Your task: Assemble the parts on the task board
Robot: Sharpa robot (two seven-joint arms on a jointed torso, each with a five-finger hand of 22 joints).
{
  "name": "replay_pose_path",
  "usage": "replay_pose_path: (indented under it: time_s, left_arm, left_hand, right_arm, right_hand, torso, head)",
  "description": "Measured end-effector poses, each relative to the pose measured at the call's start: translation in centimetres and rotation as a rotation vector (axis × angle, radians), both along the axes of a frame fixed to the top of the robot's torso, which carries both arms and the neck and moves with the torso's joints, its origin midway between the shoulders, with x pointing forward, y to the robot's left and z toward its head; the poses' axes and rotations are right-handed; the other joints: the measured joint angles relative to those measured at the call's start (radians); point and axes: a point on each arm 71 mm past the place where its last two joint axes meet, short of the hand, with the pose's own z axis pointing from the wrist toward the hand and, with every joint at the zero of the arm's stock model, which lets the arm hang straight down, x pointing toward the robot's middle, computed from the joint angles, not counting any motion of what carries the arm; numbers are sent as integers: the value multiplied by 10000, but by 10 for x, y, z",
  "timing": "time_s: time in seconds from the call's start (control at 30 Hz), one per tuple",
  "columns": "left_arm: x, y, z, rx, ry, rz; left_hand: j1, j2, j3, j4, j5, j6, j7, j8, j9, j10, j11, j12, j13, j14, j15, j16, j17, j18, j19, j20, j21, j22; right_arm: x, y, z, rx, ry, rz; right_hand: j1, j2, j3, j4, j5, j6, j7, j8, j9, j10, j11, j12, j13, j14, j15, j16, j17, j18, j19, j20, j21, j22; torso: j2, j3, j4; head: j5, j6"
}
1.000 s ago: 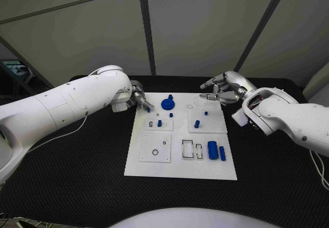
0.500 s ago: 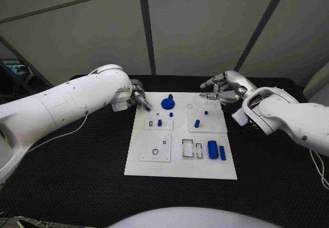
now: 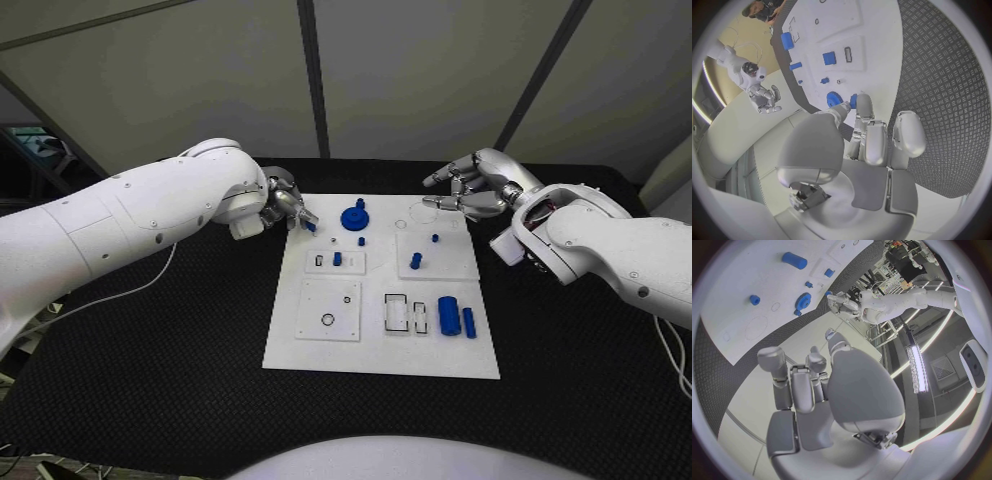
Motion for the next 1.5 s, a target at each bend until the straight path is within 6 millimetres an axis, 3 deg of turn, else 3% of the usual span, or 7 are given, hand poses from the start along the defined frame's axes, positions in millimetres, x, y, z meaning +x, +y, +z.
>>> replay_pose_path:
  time_s: [0.13,0.6,1.5]
  left_arm:
    - [-11,7,2,-445,-51,159]
    - [-53,6,-15,-1305,40,224]
    - [-57,-21,-26,-246,-511,-522]
  left_hand:
    - [-290,-211,522,-159,-1,-22,-21,142,92,39,37,160,126,-33,-34,0,0,-12,11,11,-2,-1]
    - [-679,-419,1246,-394,-76,16,-58,367,174,141,74,359,350,-32,-33,0,12,-14,48,-26,-95,12]
    - [-956,-614,1594,-572,-32,-4,-109,523,204,207,78,435,405,-19,-87,-1,10,-16,108,-87,21,134]
  right_arm:
    - [0,-1,0,-10,6,-17]
    - [1,-2,0,-21,17,-38]
    - [2,0,-1,-28,35,-22]
  right_hand:
    - [0,0,0,0,0,0,0,0,0,0,0,0,0,0,0,0,3,0,0,0,0,0]
    - [0,0,0,0,49,-1,0,0,0,0,0,0,0,0,0,0,6,0,0,0,0,-15]
    - [0,0,27,27,154,0,0,0,0,0,0,0,0,0,0,-47,4,-1,0,0,-40,-27]
  torso:
    - [-11,0,16]
    - [-39,7,77]
    - [-18,7,47]
  head:
    - [26,4]
    - [83,-26]
    - [66,-96]
